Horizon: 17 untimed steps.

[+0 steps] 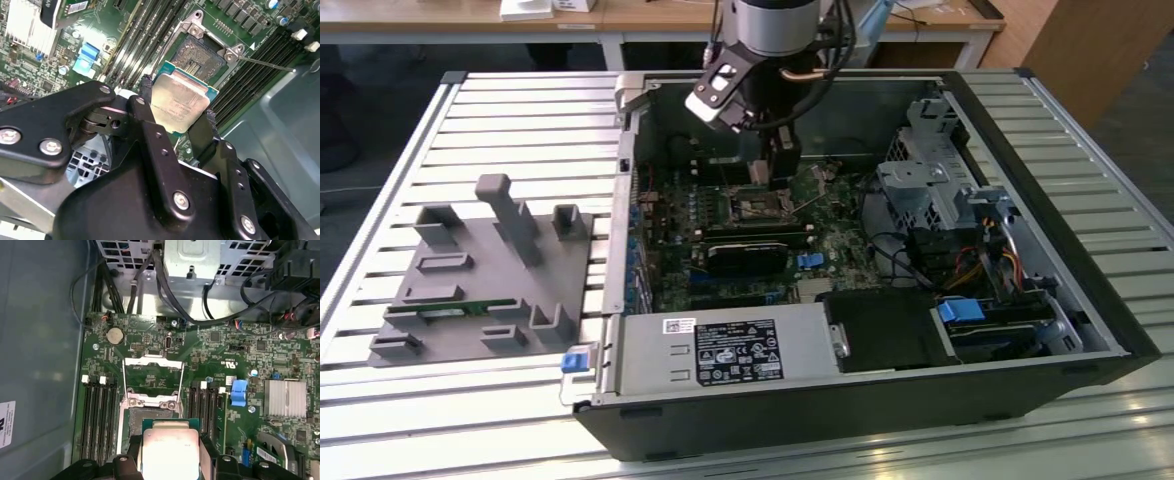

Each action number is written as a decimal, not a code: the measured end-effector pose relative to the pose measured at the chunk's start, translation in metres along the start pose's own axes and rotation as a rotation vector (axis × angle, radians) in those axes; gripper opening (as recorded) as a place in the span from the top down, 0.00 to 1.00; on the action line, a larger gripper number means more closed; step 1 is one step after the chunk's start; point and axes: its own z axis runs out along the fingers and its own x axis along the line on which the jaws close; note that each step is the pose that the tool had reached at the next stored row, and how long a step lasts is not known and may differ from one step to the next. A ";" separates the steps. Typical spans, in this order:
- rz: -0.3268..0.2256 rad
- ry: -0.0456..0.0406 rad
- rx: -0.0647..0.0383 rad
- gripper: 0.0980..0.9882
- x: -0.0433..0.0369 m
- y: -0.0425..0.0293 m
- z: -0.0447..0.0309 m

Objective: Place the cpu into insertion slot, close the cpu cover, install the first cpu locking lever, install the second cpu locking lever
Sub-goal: 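Place the cpu into insertion slot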

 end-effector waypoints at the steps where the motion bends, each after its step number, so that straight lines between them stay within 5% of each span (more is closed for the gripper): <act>1: 0.000 0.0000 0.000 0.50 0.0007 -0.0001 0.0015; 6: -0.002 -0.0218 0.001 0.50 0.0073 -0.0006 0.0088; 17: 0.006 -0.0227 0.000 0.50 0.0098 -0.0015 0.0199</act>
